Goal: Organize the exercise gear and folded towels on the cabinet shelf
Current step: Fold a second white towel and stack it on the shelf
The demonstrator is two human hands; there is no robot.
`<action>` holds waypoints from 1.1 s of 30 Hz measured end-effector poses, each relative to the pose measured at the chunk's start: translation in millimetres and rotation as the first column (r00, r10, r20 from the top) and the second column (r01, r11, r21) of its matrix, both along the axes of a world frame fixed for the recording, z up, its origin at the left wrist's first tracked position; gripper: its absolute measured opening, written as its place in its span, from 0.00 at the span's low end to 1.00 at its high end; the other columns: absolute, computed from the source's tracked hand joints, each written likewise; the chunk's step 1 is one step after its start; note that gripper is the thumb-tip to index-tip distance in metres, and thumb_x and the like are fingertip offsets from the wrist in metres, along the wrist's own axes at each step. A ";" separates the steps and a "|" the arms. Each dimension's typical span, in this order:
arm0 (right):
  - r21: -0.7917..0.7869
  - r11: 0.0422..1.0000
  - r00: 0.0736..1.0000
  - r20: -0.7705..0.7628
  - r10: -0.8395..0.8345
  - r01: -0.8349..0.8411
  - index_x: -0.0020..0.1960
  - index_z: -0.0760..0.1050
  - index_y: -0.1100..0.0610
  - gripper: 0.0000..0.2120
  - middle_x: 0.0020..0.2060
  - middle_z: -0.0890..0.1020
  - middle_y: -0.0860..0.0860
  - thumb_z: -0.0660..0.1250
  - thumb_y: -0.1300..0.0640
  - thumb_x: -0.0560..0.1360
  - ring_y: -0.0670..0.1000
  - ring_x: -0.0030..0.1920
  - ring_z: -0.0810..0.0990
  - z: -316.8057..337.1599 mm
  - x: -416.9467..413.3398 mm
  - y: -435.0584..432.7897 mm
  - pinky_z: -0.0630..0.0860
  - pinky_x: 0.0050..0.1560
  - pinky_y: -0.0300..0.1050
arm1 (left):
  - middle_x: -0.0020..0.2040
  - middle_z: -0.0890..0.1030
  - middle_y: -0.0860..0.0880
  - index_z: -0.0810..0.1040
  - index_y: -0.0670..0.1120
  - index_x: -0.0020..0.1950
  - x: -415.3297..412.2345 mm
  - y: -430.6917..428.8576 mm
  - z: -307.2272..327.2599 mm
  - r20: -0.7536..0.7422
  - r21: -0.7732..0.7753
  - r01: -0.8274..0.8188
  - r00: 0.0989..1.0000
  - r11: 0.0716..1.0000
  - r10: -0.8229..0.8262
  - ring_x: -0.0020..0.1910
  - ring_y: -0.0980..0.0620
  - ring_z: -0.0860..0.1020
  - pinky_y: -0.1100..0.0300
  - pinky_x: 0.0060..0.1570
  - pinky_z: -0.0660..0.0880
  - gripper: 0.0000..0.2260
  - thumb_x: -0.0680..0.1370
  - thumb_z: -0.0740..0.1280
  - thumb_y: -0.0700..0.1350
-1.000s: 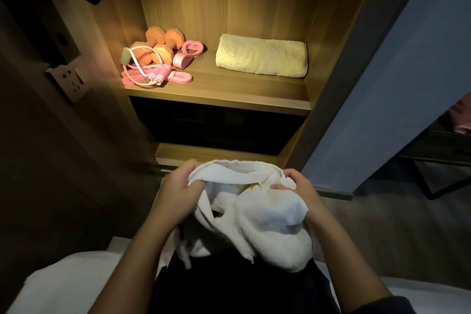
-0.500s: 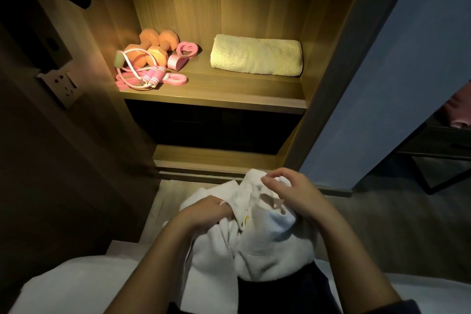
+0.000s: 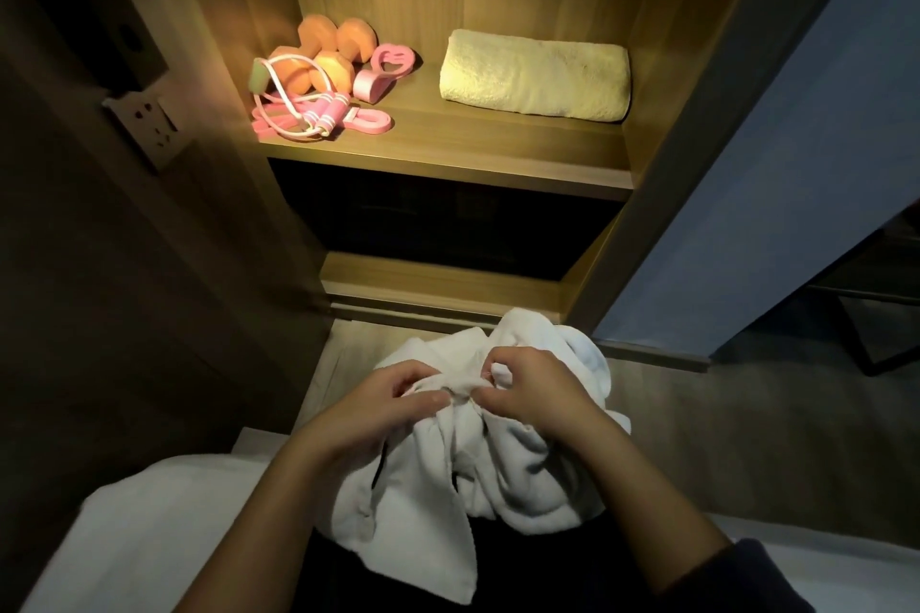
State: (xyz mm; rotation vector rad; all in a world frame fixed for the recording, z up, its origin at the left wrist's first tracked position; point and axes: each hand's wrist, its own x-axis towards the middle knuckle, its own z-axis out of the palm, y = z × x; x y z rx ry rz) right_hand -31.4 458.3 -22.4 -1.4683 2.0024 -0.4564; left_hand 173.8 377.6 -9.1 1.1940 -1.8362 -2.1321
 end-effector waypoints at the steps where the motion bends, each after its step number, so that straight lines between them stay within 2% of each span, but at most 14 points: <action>1: 0.006 1.000 1.000 -0.007 -0.011 0.012 0.43 0.76 0.47 0.08 0.36 0.80 0.46 0.67 0.43 0.72 0.45 0.40 0.77 -0.5 -0.3 -0.7 0.75 0.40 0.44 | 0.55 0.82 0.50 0.79 0.52 0.60 7.5 0.6 -2.1 -0.008 -0.050 0.012 1.000 0.999 -0.012 0.53 0.54 0.81 0.61 0.49 0.78 0.24 0.67 0.73 0.57; 4: 0.034 0.998 0.998 -0.039 -0.044 0.046 0.43 0.76 0.50 0.07 0.35 0.79 0.48 0.66 0.46 0.72 0.49 0.40 0.77 -1.1 0.1 -4.4 0.74 0.39 0.44 | 0.57 0.78 0.61 0.72 0.66 0.60 28.6 0.8 -11.8 0.143 -0.300 0.083 0.989 0.950 -0.041 0.55 0.61 0.77 0.66 0.50 0.76 0.21 0.70 0.72 0.59; 8: -0.042 0.998 0.997 -0.060 -0.043 0.041 0.49 0.74 0.43 0.08 0.43 0.80 0.43 0.67 0.44 0.72 0.45 0.43 0.77 -0.4 6.4 -4.4 0.77 0.41 0.44 | 0.52 0.77 0.66 0.72 0.68 0.53 30.3 8.8 -22.5 0.190 -0.390 0.019 0.980 0.921 0.061 0.52 0.62 0.76 0.68 0.45 0.72 0.10 0.76 0.70 0.55; 12: -0.239 0.968 0.996 -0.007 0.084 -0.083 0.65 0.66 0.35 0.25 0.57 0.75 0.38 0.69 0.46 0.71 0.41 0.53 0.75 2.4 6.2 8.5 0.78 0.51 0.41 | 0.54 0.80 0.60 0.77 0.60 0.58 20.2 8.2 -21.8 0.140 -0.294 -0.038 0.987 0.955 0.082 0.55 0.57 0.78 0.57 0.53 0.76 0.08 0.79 0.65 0.55; 14: -0.327 0.930 0.984 -0.003 0.179 -0.170 0.67 0.66 0.34 0.27 0.62 0.74 0.36 0.71 0.48 0.72 0.40 0.58 0.74 5.0 7.7 14.8 0.77 0.55 0.38 | 0.53 0.81 0.58 0.78 0.57 0.58 13.2 1.9 -15.8 0.183 -0.245 0.013 0.983 0.970 0.033 0.53 0.57 0.79 0.59 0.49 0.75 0.08 0.80 0.64 0.53; 16: -0.381 0.889 0.964 -0.015 0.267 -0.253 0.66 0.71 0.37 0.24 0.63 0.76 0.37 0.72 0.50 0.73 0.41 0.59 0.76 7.0 14.4 16.9 0.78 0.55 0.39 | 0.45 0.84 0.55 0.80 0.51 0.54 3.0 -7.3 -8.4 0.189 -0.157 0.058 0.982 0.986 -0.027 0.45 0.59 0.82 0.67 0.40 0.75 0.06 0.81 0.65 0.48; 18: -0.387 0.866 0.945 -0.048 0.324 -0.317 0.62 0.76 0.40 0.19 0.61 0.78 0.38 0.73 0.50 0.73 0.42 0.55 0.79 8.3 22.1 15.2 0.80 0.50 0.40 | 0.38 0.84 0.56 0.81 0.48 0.48 -5.8 -16.0 1.3 0.185 -0.091 0.096 0.980 0.991 -0.078 0.37 0.65 0.81 0.73 0.31 0.73 0.04 0.80 0.66 0.44; 20: -0.362 0.865 0.936 -0.076 0.343 -0.347 0.55 0.80 0.42 0.11 0.54 0.81 0.38 0.73 0.50 0.73 0.43 0.48 0.81 8.0 25.7 12.3 0.80 0.46 0.44 | 0.36 0.84 0.56 0.81 0.46 0.47 -8.3 -21.6 4.1 0.181 -0.051 0.121 0.977 0.991 -0.110 0.35 0.64 0.81 0.73 0.30 0.73 0.04 0.80 0.67 0.43; 22: -0.357 0.890 0.958 -0.056 0.283 -0.284 0.49 0.80 0.44 0.05 0.47 0.82 0.40 0.71 0.51 0.74 0.43 0.45 0.79 5.8 23.4 9.9 0.79 0.46 0.46 | 0.37 0.84 0.54 0.81 0.46 0.47 -5.0 -22.6 0.4 0.196 -0.050 0.100 0.977 0.994 -0.088 0.36 0.60 0.82 0.67 0.35 0.75 0.04 0.79 0.67 0.43; 24: -0.354 0.915 0.980 -0.024 0.197 -0.193 0.48 0.79 0.45 0.02 0.44 0.82 0.40 0.70 0.50 0.75 0.42 0.44 0.77 3.1 20.0 7.2 0.76 0.46 0.44 | 0.43 0.83 0.49 0.81 0.45 0.52 1.4 -21.5 -8.8 0.239 -0.178 0.085 0.970 0.980 -0.041 0.43 0.55 0.80 0.60 0.43 0.75 0.05 0.78 0.67 0.43; 25: -0.341 0.925 0.986 -0.020 0.168 -0.165 0.48 0.78 0.45 0.02 0.44 0.82 0.40 0.69 0.49 0.76 0.42 0.44 0.76 2.2 18.9 5.3 0.75 0.45 0.43 | 0.49 0.82 0.48 0.80 0.46 0.57 5.0 -19.9 -12.7 0.256 -0.260 0.096 0.966 0.961 -0.027 0.47 0.55 0.78 0.59 0.49 0.74 0.09 0.77 0.68 0.43; 28: -0.276 0.948 0.987 -0.060 0.147 -0.158 0.47 0.76 0.45 0.02 0.45 0.81 0.41 0.66 0.48 0.76 0.43 0.45 0.76 -1.5 19.7 -3.5 0.74 0.46 0.45 | 0.64 0.73 0.56 0.69 0.55 0.69 22.0 -8.4 -21.4 0.205 -0.418 0.133 0.978 0.899 -0.050 0.58 0.61 0.72 0.62 0.61 0.71 0.24 0.76 0.71 0.44; 31: -0.213 0.964 0.987 -0.070 0.145 -0.157 0.46 0.76 0.44 0.04 0.45 0.80 0.41 0.66 0.46 0.76 0.45 0.46 0.76 -4.5 21.1 -11.4 0.75 0.48 0.47 | 0.66 0.67 0.63 0.63 0.65 0.69 43.4 4.3 -28.0 0.227 -0.494 0.156 0.973 0.855 -0.046 0.61 0.61 0.70 0.61 0.61 0.71 0.31 0.71 0.75 0.52; 33: -0.187 0.968 0.986 -0.055 0.160 -0.167 0.45 0.75 0.43 0.06 0.44 0.80 0.41 0.68 0.42 0.74 0.45 0.46 0.76 -5.8 20.1 -14.6 0.74 0.48 0.47 | 0.63 0.70 0.63 0.65 0.65 0.65 53.0 11.6 -31.1 0.213 -0.536 0.043 0.973 0.843 0.085 0.59 0.60 0.72 0.57 0.57 0.75 0.26 0.72 0.74 0.52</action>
